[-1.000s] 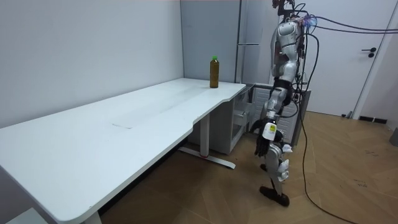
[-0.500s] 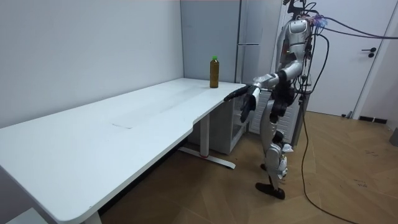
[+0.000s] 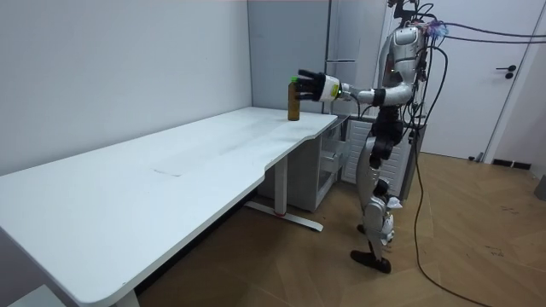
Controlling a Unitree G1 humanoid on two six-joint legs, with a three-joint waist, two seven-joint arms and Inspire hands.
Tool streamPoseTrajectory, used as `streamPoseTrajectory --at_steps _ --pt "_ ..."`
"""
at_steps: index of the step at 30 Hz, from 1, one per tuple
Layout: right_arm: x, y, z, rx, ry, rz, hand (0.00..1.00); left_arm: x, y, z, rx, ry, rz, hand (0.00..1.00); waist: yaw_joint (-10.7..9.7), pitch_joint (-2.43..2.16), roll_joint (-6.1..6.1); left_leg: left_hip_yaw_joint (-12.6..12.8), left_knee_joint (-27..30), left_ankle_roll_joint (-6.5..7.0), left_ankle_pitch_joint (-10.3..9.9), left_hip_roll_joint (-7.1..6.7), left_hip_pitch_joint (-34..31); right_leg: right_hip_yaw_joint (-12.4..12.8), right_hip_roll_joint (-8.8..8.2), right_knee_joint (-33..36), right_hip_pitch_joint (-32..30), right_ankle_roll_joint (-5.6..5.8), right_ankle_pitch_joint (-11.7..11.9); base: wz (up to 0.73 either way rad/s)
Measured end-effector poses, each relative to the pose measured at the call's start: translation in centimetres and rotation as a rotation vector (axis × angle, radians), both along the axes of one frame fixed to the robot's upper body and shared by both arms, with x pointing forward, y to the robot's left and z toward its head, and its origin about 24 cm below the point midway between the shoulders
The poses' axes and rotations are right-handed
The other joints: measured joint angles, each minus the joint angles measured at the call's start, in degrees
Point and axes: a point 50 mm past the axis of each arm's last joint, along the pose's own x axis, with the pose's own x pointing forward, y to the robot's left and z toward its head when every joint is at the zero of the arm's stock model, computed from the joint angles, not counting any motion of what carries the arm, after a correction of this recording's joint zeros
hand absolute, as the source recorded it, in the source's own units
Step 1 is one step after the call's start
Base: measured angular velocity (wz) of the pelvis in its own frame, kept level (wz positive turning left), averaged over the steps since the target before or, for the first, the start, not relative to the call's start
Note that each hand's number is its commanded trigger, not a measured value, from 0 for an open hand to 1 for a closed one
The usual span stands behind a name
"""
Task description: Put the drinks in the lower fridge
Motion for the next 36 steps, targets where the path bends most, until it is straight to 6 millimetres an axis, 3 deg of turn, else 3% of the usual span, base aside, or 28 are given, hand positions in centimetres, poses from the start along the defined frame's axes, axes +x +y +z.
streamPoseTrajectory --at_steps 8,12,24,36 --pt "0.3 0.2 0.0 0.04 -0.007 0.015 0.0 1.1 -1.6 1.8 0.075 -0.049 -0.204 0.0 -1.0 0.22 -0.38 0.2 0.0 0.0 0.0 0.0 -0.7 0.1 0.0 -0.2 -0.6 0.07 -0.1 -0.01" --pt "0.5 -0.1 0.0 0.061 -0.011 0.044 0.0 1.8 -3.4 2.9 0.11 -0.089 -0.338 0.0 -1.6 0.32 -0.25 0.5 0.0 0.0 0.0 -0.04 -0.7 0.2 -0.11 0.0 -0.7 0.07 -0.1 -0.02" --pt "1.6 0.1 0.2 0.085 -0.031 0.113 0.0 3.5 -8.2 1.6 0.146 -0.006 -0.744 0.0 -4.3 0.59 -0.22 0.7 -0.1 0.0 0.0 0.09 0.3 0.1 -0.03 0.2 0.0 0.06 -0.1 0.0" --pt "1.8 0.2 0.2 0.087 -0.034 0.124 0.0 3.7 -9.0 0.9 0.146 0.026 -0.821 0.0 -4.5 0.73 -0.61 1.2 0.0 0.01 0.0 0.18 0.4 0.6 0.08 0.3 -0.4 0.03 -0.1 -0.01"
